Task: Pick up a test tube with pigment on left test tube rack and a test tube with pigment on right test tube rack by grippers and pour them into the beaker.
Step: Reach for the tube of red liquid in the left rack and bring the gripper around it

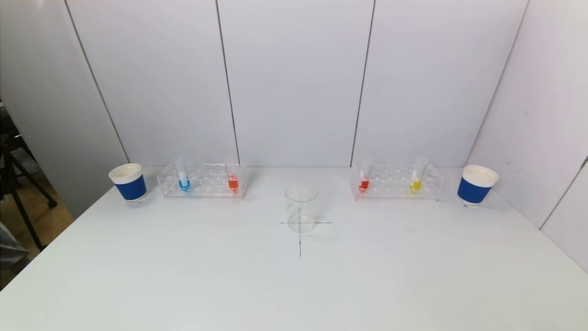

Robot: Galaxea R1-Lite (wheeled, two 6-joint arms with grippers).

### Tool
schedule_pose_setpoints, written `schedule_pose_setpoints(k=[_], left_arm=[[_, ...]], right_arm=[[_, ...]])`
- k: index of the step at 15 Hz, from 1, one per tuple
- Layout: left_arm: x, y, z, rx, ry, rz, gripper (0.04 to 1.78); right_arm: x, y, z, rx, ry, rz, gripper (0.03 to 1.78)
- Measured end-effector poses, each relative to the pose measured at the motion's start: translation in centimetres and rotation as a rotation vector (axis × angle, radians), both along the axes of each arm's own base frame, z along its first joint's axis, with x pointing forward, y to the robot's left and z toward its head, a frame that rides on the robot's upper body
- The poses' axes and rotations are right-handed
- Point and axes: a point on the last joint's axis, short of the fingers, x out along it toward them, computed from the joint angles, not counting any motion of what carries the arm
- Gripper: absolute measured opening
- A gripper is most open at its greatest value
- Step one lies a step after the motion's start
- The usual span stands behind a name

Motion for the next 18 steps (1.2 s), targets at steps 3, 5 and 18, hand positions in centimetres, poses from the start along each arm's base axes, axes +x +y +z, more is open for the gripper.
schedule_pose_setpoints(k=[3, 5, 18], left_arm=[[0.00, 0.00, 0.00, 0.000, 0.000, 0.000, 1.75], [0.00, 0.00, 0.00, 0.000, 0.000, 0.000, 1.75], [-0.11, 0.02, 0.24, 0.049, 0.001, 0.006, 1.75]], right_arm=[[0.00, 0.00, 0.00, 0.000, 0.000, 0.000, 1.77], [0.00, 0.00, 0.00, 0.000, 0.000, 0.000, 1.77], [0.00, 0.00, 0.00, 0.000, 0.000, 0.000, 1.77]])
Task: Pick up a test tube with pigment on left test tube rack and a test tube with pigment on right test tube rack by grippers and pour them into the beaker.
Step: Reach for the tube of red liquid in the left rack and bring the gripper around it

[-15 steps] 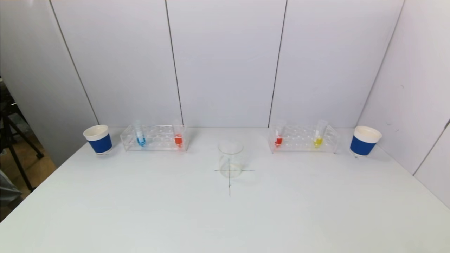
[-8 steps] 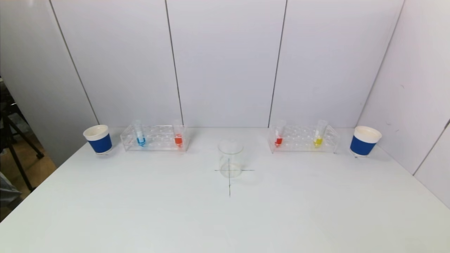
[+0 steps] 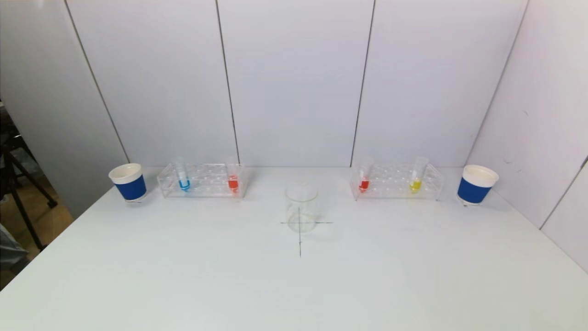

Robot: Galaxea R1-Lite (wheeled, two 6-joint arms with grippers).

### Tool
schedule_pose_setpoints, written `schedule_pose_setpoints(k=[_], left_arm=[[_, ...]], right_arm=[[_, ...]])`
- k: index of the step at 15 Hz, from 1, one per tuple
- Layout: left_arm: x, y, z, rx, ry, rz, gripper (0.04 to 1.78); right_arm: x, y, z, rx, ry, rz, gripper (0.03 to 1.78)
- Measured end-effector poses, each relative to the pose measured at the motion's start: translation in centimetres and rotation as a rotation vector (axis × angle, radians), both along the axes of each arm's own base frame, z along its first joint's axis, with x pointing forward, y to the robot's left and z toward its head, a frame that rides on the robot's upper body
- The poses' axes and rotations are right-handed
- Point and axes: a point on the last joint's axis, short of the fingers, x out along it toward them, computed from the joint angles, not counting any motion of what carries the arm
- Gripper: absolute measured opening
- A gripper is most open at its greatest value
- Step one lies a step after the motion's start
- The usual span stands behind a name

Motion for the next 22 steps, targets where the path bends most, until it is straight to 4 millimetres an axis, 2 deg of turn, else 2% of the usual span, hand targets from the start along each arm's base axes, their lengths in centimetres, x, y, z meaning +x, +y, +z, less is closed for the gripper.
schedule_pose_setpoints(k=[3, 6, 10, 12, 16, 22], left_arm=[[-0.7, 0.0, 1.9, 0.006, -0.042, -0.002, 1.75], [-1.8, 0.0, 5.4, 0.008, -0.053, -0.018, 1.75], [-0.8, -0.1, 10.0, 0.012, -0.043, -0.029, 1.75], [0.7, -0.1, 12.0, 0.013, -0.053, -0.038, 1.75], [5.1, -0.2, 15.2, 0.024, -0.049, -0.086, 1.75], [12.9, -0.6, 16.2, 0.023, 0.008, -0.143, 1.75]], right_arm=[[0.0, 0.0, 0.0, 0.000, 0.000, 0.000, 1.77], [0.0, 0.0, 0.0, 0.000, 0.000, 0.000, 1.77], [0.0, 0.0, 0.0, 0.000, 0.000, 0.000, 1.77], [0.0, 0.0, 0.0, 0.000, 0.000, 0.000, 1.77], [0.0, 0.0, 0.0, 0.000, 0.000, 0.000, 1.77], [0.0, 0.0, 0.0, 0.000, 0.000, 0.000, 1.77]])
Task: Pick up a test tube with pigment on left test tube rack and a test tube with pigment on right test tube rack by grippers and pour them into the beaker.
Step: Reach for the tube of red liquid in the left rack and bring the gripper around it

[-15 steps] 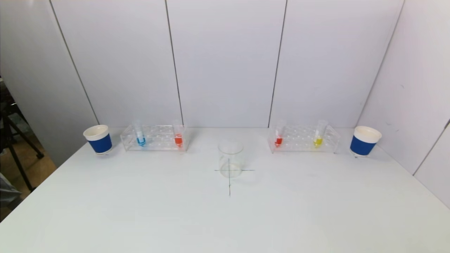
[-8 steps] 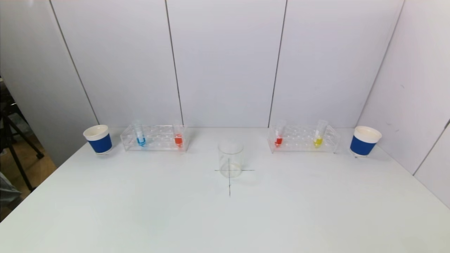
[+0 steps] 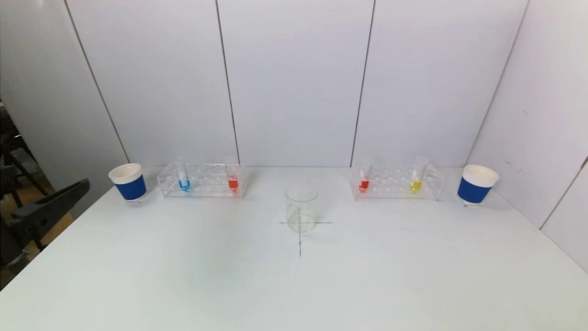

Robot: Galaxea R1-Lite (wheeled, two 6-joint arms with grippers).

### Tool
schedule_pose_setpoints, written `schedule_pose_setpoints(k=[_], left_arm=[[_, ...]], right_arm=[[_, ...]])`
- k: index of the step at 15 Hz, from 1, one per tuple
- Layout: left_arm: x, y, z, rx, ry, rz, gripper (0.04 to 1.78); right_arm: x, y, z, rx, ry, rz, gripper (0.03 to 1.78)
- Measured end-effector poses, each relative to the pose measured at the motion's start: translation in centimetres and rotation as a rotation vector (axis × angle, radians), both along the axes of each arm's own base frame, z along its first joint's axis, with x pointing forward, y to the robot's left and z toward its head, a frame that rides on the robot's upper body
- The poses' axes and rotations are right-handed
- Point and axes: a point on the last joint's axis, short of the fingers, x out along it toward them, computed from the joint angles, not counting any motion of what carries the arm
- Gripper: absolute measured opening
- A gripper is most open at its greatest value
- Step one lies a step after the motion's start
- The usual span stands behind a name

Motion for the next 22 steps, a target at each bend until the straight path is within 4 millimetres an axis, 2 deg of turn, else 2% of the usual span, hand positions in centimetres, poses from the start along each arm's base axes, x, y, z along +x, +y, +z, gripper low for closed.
schedule_pose_setpoints(k=[4, 8, 11, 16, 20, 22], left_arm=[[5.2, -1.3, -1.5, -0.002, 0.051, -0.022, 1.75], [9.6, -4.2, -4.0, 0.008, 0.066, -0.011, 1.75], [12.9, -6.2, -6.9, 0.003, 0.074, -0.023, 1.75], [18.2, -8.4, -12.0, -0.036, 0.018, -0.035, 1.75], [22.3, -9.8, -14.7, -0.052, -0.022, -0.035, 1.75], [23.7, -10.2, -15.6, -0.048, -0.022, -0.034, 1.75]], right_arm=[[0.0, 0.0, 0.0, 0.000, 0.000, 0.000, 1.77], [0.0, 0.0, 0.0, 0.000, 0.000, 0.000, 1.77], [0.0, 0.0, 0.0, 0.000, 0.000, 0.000, 1.77], [0.0, 0.0, 0.0, 0.000, 0.000, 0.000, 1.77], [0.0, 0.0, 0.0, 0.000, 0.000, 0.000, 1.77], [0.0, 0.0, 0.0, 0.000, 0.000, 0.000, 1.77]])
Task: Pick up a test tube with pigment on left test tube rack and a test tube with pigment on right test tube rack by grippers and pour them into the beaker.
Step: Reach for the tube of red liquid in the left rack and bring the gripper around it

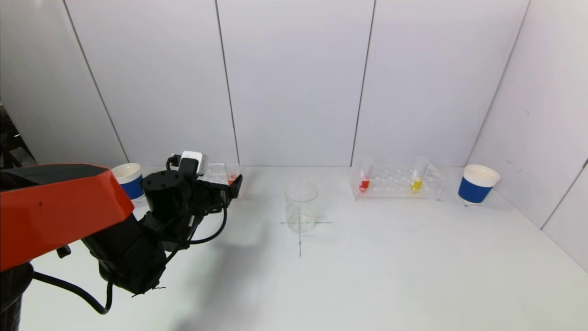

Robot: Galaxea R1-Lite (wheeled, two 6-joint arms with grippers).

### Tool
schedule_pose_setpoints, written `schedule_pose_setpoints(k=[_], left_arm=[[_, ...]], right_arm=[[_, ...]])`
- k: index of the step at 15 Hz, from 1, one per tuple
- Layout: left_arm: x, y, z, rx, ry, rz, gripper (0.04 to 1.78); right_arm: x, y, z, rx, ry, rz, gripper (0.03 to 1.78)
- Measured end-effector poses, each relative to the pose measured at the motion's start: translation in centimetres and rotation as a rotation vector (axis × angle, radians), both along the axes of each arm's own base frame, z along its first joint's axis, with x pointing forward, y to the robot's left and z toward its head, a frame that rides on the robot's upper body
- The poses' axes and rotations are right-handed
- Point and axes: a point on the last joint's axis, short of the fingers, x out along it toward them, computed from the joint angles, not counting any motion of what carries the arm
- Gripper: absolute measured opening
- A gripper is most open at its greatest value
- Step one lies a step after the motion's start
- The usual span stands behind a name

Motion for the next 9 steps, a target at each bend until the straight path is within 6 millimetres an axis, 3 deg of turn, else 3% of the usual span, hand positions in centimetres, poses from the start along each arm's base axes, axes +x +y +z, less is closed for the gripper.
schedule_pose_setpoints(k=[9], left_arm=[[4.4, -0.6, -2.7, 0.004, -0.007, 0.066, 1.75]], right_arm=[[0.0, 0.0, 0.0, 0.000, 0.000, 0.000, 1.77]])
